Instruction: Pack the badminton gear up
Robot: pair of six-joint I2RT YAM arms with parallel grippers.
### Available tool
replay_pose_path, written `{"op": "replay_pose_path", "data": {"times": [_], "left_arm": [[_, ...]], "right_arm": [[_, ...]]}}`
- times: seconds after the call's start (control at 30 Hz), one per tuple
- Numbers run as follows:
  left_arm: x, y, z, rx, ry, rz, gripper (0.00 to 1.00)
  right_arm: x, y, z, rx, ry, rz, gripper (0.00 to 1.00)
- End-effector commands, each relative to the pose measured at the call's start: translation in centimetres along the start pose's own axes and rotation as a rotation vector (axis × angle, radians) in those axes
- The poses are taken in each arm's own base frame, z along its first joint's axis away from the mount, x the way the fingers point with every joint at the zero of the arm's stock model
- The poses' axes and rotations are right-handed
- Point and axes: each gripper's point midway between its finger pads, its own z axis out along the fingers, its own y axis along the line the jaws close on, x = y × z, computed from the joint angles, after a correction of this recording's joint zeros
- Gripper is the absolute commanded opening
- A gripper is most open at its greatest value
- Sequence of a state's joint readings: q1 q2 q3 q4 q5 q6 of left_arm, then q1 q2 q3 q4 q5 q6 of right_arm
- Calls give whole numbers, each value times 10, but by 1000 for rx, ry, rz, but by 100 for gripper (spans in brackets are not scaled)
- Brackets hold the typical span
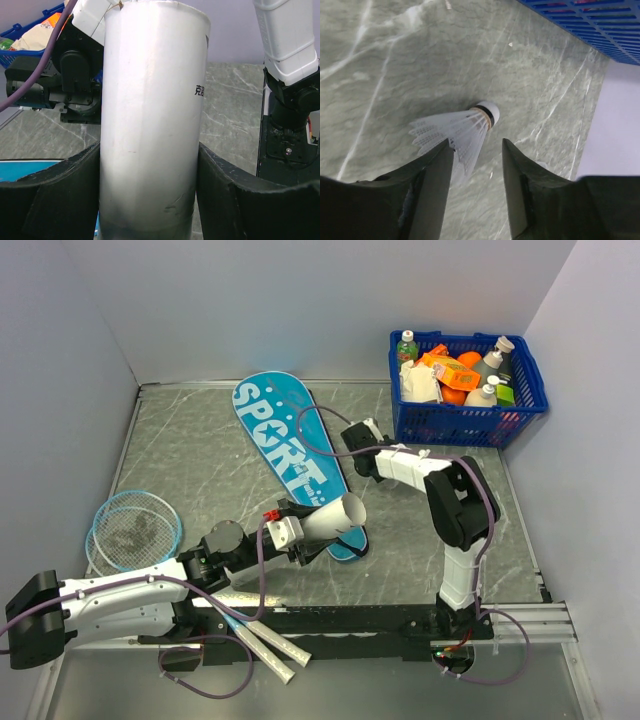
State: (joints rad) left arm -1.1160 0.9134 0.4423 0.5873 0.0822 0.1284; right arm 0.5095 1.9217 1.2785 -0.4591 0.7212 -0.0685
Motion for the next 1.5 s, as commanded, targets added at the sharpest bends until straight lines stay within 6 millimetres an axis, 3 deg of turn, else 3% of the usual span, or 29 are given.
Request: {"op": "replay_pose_path", "data": {"times": [0.0,0.1,0.13,0.17,0.23,0.37,0.57,0.77,0.8,0.93,1.0,1.1,1.27,1.33,1.47], "left_arm": [[4,-7,0,9,-11,-91,1],[7,-7,2,9,2,-90,1],[7,-7,2,9,0,-90,1],[7,-7,2,11,1,-91,1],[8,-7,2,11,4,-91,1],[7,-6,1,6,0,-89,1],[10,-4,1,-7,11,-83,1],[14,-3,3,-13,23,-78,1],[16,-2,4,-16,27,-77,1],[18,-3,5,-13,33,-77,1],[20,-3,6,-13,35,-73,1],[26,-2,7,-17,52,-66,1],[36,0,8,-33,79,-58,1],[38,2,7,-43,79,-54,1],[42,2,6,-49,86,-54,1]], "right_arm": [[-17,-18,8,53,-35,49,45],[-12,-21,12,65,-17,53,29],[-12,-23,12,74,-13,52,16],[-12,-24,12,79,-11,52,9],[-13,-29,7,83,-19,70,0],[-17,-40,-11,67,-41,132,0],[-20,-61,-61,-44,-104,317,0],[-24,-86,-124,-273,-211,531,0],[-29,-89,-145,-354,-265,574,0],[-36,-100,-197,-552,-397,650,0],[-40,-102,-228,-673,-459,653,0],[-39,-99,-258,-795,-503,654,0],[-34,-80,-316,-1103,-593,595,0],[-25,-70,-333,-1207,-599,557,0],[-2,-74,-351,-1236,-632,530,0]]}}
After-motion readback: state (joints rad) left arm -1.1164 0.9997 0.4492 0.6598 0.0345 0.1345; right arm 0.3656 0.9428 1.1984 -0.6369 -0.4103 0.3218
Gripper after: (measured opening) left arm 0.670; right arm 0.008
